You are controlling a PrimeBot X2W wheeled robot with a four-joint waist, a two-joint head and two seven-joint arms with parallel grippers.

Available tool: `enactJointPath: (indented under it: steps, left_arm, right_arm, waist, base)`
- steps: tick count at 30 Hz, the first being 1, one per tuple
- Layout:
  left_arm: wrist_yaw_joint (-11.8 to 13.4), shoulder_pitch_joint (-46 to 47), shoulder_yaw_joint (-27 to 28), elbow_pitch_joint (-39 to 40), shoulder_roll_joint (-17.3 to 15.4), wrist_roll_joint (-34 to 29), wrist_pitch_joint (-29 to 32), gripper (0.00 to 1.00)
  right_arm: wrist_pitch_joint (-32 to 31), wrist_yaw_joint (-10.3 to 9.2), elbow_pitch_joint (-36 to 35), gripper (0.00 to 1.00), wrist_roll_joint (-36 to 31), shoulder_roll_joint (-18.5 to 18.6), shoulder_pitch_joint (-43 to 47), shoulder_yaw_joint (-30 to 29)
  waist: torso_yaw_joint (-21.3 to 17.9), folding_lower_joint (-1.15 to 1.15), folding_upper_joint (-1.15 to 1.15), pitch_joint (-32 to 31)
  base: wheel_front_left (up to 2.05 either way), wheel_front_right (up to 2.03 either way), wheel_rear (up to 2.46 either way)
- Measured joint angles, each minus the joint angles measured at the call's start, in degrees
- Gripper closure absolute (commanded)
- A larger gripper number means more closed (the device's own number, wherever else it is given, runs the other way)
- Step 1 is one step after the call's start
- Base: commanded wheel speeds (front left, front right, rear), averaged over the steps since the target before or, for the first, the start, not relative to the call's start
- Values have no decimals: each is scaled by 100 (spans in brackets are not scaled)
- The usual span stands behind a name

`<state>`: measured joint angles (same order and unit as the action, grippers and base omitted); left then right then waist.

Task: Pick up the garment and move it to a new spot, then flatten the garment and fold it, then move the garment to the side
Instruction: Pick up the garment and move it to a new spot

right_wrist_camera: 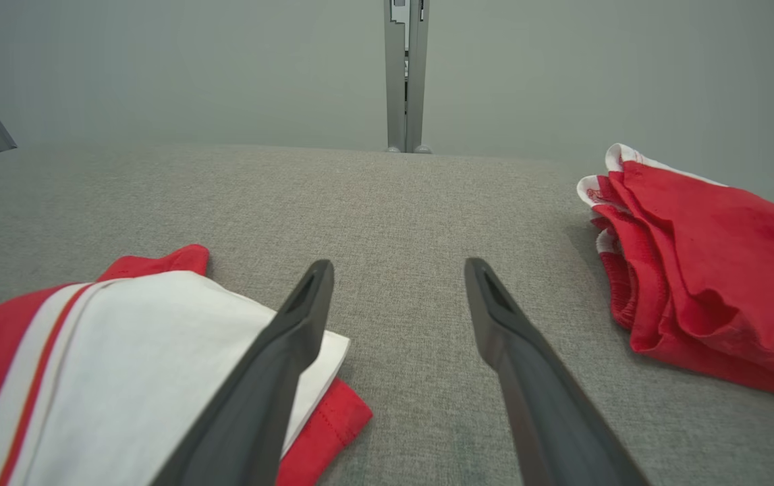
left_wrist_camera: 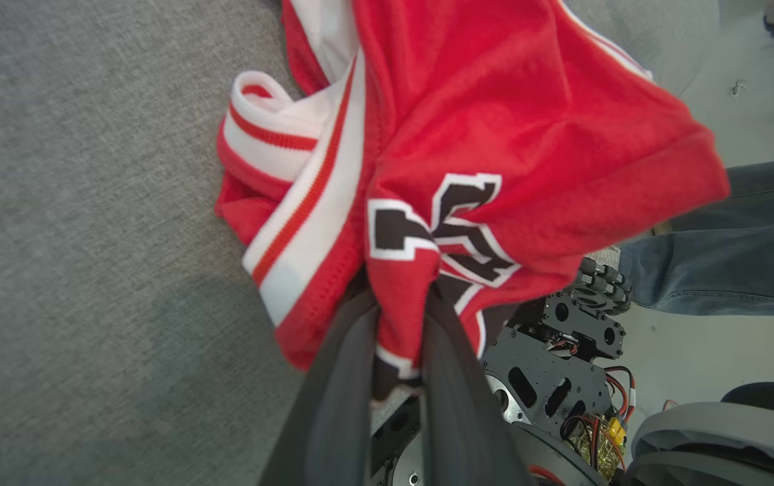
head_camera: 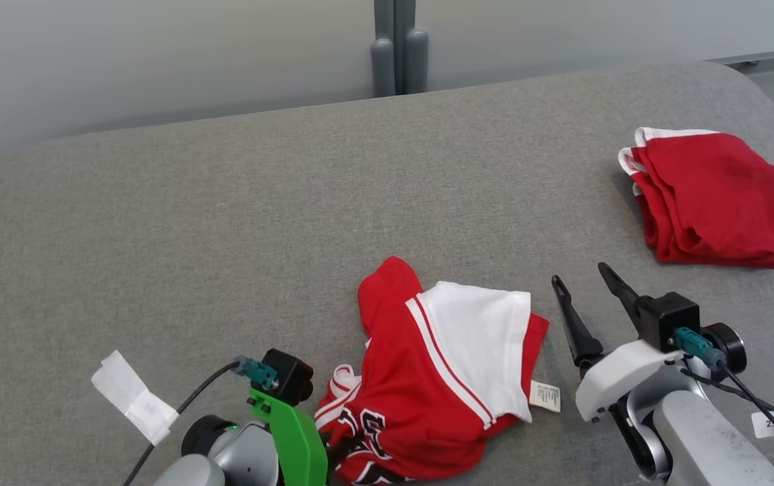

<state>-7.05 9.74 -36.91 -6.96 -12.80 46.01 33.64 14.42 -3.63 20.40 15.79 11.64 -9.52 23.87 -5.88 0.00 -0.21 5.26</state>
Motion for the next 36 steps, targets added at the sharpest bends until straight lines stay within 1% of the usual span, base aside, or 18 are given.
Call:
enactJointPath:
  steps: [2,3,5,6,8,9,10,11,12,13,14,16,17,18,23,28,31,36]
  left_arm:
    - [2,-41,3,8,-32,-134,-141,100]
    - [19,-41,25,8,-65,-231,-234,96]
    - [109,-41,169,2,-127,-407,-412,92]
    - [194,-41,272,-3,-132,-420,-520,93]
    - [299,-37,411,-5,-200,-571,-720,98]
    - [349,-39,487,-18,-240,-612,-814,91]
    - [433,-41,595,-27,-253,-612,-912,79]
    - [488,-41,679,-32,-264,-612,-981,73]
    - [510,-42,710,-33,-272,-612,-1012,61]
    - [542,-49,710,-37,-279,-621,-1059,4]
    - [580,-61,711,-38,-291,-712,-1132,0]
    - [701,-81,750,-42,-364,-907,-1288,0]
    - [746,-103,787,-44,-390,-910,-1329,0]
    - [832,-187,815,-29,-392,-909,-1410,0]
    - [1028,-274,940,19,-266,-910,-1695,0]
    - [1073,-276,996,91,-151,-913,-1863,0]
    - [1113,-276,975,122,-82,-932,-1934,0]
    - [1118,-277,928,100,-71,-965,-2006,0]
  right_arm:
    - [0,10,32,0,0,11,-3,38]
    - [0,11,46,0,0,14,-3,58]
    - [-1,58,71,0,0,10,-3,105]
    - [-1,74,81,0,0,-2,-3,132]
    - [-1,115,114,0,10,-59,-3,193]
    - [-1,135,134,0,18,-89,-3,241]
    - [-4,169,147,0,24,-122,-3,294]
    - [-14,204,163,0,24,-147,-3,344]
    - [-19,212,180,0,24,-178,-3,385]
    - [-19,213,199,0,25,-213,-1,411]
    - [-20,229,213,0,30,-242,1,434]
    - [-34,263,243,0,32,-280,2,480]
    - [-35,265,257,0,35,-286,10,486]
    - [-36,313,289,0,49,-283,42,505]
    - [-86,431,411,0,49,-338,102,691]
    - [-98,599,461,0,129,-472,184,825]
    - [-145,678,522,0,144,-469,185,846]
    - [-170,719,653,0,143,-479,155,901]
  waist:
    - [98,0,0,-10]
    - [149,0,0,-15]
    - [249,0,0,-24]
    - [297,0,0,-28]
    - [391,0,0,-35]
    - [432,0,0,-38]
    - [469,0,0,-43]
    - [496,0,0,-47]
    - [513,0,0,-52]
    - [519,0,0,-57]
    - [514,0,0,-58]
    - [481,0,0,-54]
    - [459,0,0,-53]
    - [408,0,0,-49]
    - [265,0,0,-30]
    - [196,0,0,20]
    - [221,0,0,60]
    - [311,0,0,108]
  base:
    - [0,0,0]
    - [0,0,0]
    - [0,0,0]
    - [0,0,0]
    - [0,0,0]
    - [0,0,0]
    - [0,0,0]
    - [0,0,0]
    - [0,0,0]
    - [0,0,0]
    - [0,0,0]
    - [0,0,0]
    - [0,0,0]
    - [0,0,0]
    - [0,0,0]
    - [0,0,0]
    - [0,0,0]
    - [0,0,0]
